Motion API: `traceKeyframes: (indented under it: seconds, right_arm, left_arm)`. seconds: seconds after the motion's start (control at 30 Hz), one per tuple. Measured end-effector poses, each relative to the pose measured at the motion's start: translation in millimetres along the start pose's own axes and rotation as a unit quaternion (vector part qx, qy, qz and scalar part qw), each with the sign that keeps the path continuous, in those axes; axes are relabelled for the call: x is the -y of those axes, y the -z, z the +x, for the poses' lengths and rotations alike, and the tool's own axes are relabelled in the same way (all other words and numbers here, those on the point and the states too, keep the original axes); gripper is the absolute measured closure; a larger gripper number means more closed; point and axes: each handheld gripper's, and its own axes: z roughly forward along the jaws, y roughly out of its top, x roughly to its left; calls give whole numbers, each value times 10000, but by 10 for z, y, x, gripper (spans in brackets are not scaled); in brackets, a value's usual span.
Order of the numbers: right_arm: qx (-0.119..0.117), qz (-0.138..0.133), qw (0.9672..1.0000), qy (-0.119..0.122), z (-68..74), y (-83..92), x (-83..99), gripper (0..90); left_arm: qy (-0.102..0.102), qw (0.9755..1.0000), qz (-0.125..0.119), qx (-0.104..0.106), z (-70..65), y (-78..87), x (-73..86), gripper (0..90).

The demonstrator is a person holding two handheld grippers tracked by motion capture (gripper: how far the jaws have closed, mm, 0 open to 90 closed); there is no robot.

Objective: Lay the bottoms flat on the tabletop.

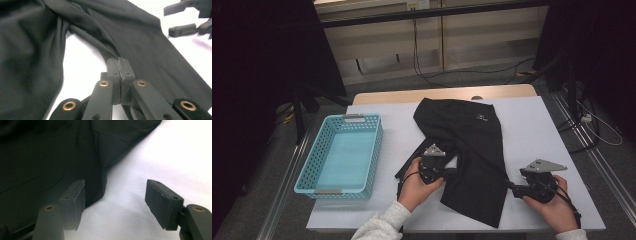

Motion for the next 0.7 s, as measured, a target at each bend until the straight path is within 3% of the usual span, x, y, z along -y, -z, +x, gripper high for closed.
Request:
traceKeyframes:
  seconds: [0.13,0.27,0.33,0.6,0.7]
  right_arm:
    - [-46,-10,10000,-13,25,-4,-9,337]
    - [-68,-6,10000,-9,53,-16,-11,337]
    - [-128,25,9999,-81,75,-32,-7,346]
    - [-427,68,9989,-165,188,-122,-26,410]
    - [-605,57,9974,-384,227,-153,-61,428]
  left_arm:
    - [285,9996,-3,-6,116,53,29,897]
    - [482,9985,51,-272,239,60,70,897]
    - [629,9975,107,-308,307,40,110,896]
    - [632,9972,248,-307,290,11,130,896]
    - [684,9967,288,-337,304,17,142,896]
